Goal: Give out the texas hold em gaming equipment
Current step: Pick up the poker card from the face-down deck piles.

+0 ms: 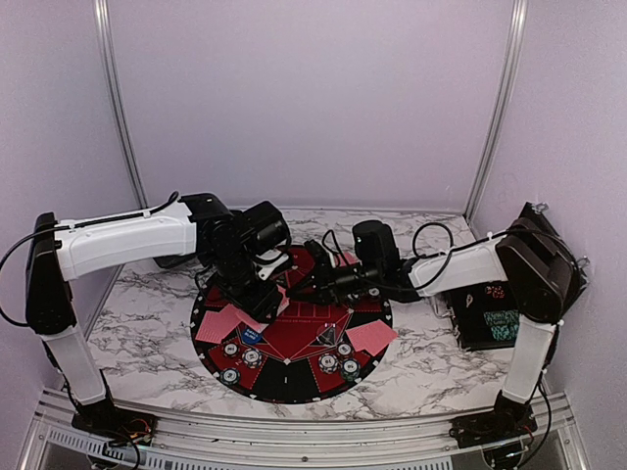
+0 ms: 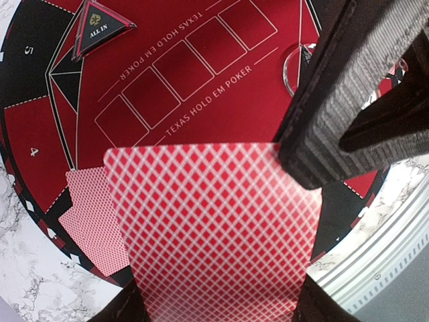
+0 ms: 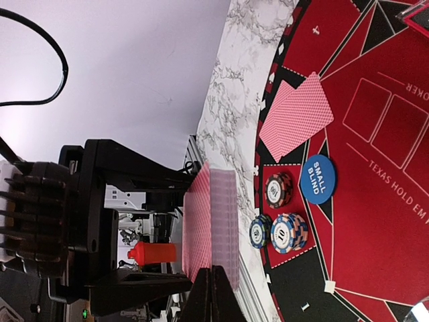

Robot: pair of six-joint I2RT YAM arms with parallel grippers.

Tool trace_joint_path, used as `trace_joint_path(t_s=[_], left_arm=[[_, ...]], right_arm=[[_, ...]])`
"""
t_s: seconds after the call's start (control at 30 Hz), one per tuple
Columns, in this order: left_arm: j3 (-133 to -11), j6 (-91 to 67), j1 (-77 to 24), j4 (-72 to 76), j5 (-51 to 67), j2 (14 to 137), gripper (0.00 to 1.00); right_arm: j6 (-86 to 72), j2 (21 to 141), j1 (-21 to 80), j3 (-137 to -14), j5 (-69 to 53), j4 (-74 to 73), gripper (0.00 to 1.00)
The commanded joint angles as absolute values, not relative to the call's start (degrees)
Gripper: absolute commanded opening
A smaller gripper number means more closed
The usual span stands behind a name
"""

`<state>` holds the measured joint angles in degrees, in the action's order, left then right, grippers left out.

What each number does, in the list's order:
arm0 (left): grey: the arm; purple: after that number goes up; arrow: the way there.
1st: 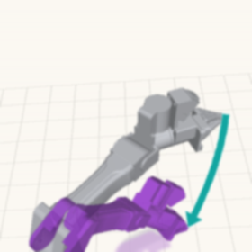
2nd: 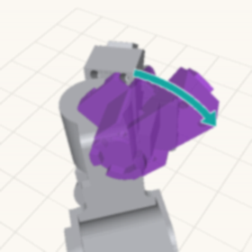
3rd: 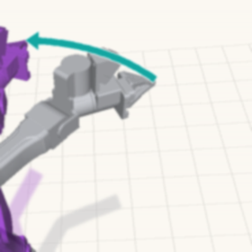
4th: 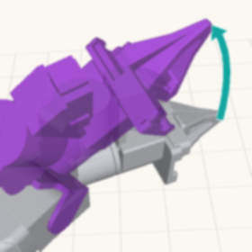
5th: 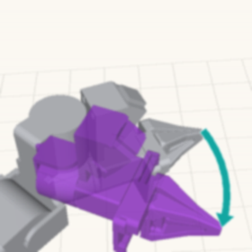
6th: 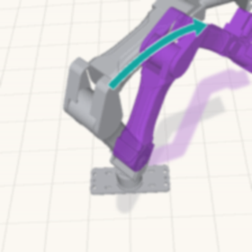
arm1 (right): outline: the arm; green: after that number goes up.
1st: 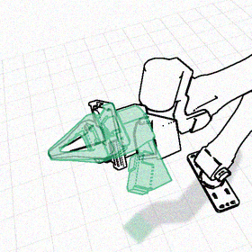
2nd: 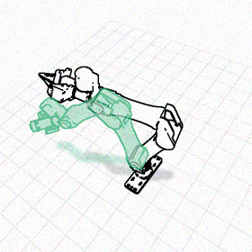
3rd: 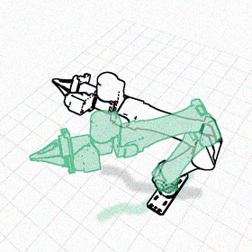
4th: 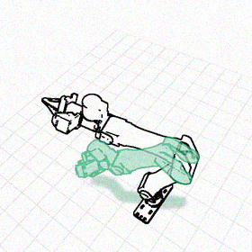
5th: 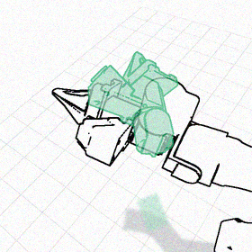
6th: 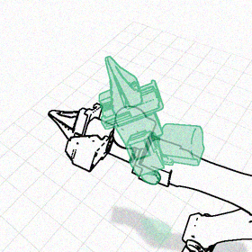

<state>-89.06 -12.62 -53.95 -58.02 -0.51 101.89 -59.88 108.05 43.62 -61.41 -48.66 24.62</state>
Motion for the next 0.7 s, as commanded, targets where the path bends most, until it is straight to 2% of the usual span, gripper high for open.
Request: trace_joint_path(t_s=[0.0,0.67], left_arm=[[-88.18,-12.64,-54.19,-60.47,-0.26,99.07,0.52],[-86.28,-13.58,-54.14,-59.26,-0.26,99.02,0.52]], right_arm=[[-59.96,106.10,41.63,-60.83,-46.92,25.85,0.00],[-54.56,102.31,37.73,-59.06,-47.49,24.01,0.00]])
